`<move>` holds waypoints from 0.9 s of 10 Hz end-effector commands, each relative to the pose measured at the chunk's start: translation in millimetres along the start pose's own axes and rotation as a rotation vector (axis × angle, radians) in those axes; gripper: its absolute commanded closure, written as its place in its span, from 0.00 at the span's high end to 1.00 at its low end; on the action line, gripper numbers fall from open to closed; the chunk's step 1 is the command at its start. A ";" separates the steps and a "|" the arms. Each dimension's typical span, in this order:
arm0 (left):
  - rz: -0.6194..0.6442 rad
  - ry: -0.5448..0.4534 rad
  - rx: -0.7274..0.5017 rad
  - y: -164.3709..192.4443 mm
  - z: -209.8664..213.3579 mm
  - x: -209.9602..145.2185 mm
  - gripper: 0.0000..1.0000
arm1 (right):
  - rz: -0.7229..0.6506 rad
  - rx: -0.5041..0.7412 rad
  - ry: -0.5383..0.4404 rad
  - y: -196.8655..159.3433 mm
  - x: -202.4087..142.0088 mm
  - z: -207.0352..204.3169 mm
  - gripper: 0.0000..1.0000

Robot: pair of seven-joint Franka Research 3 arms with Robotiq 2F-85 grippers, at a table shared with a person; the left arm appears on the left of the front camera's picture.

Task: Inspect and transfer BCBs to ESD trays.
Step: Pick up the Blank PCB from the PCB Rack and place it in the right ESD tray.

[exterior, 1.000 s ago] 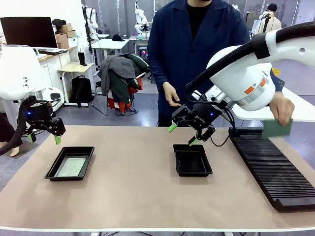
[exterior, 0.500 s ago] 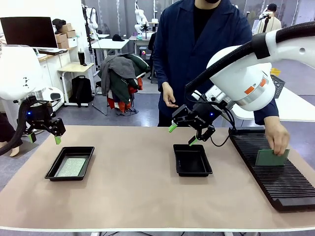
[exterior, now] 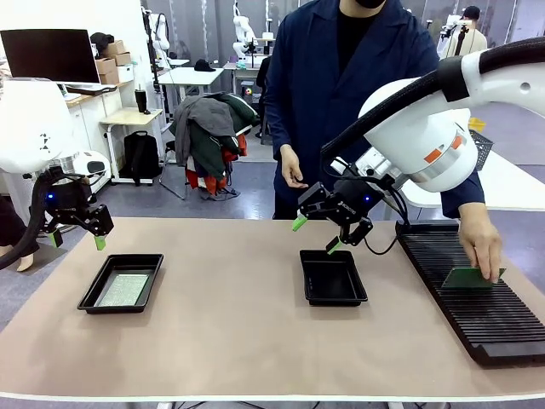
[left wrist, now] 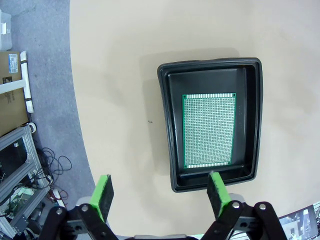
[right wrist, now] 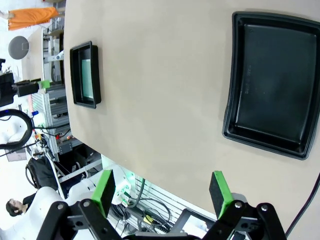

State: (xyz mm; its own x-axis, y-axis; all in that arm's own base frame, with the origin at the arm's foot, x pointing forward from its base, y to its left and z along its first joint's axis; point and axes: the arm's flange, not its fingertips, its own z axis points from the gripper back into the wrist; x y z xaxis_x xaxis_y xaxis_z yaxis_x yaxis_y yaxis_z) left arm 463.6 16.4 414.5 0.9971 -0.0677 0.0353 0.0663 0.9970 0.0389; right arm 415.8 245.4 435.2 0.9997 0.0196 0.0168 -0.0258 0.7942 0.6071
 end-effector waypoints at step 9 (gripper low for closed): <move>0.003 -0.005 0.000 1.3 -1.7 0.0 1.00 | 0.074 0.083 0.013 -37.0 -31.5 53.6 1.00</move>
State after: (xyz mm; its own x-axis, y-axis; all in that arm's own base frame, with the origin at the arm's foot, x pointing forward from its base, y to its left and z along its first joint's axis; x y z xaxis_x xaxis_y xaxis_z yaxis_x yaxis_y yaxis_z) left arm 463.7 16.6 414.5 0.9971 -0.0672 0.0352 0.0658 0.9971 0.0388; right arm 389.5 188.7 459.8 0.9951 0.0798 0.0585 -0.0987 0.7627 0.6391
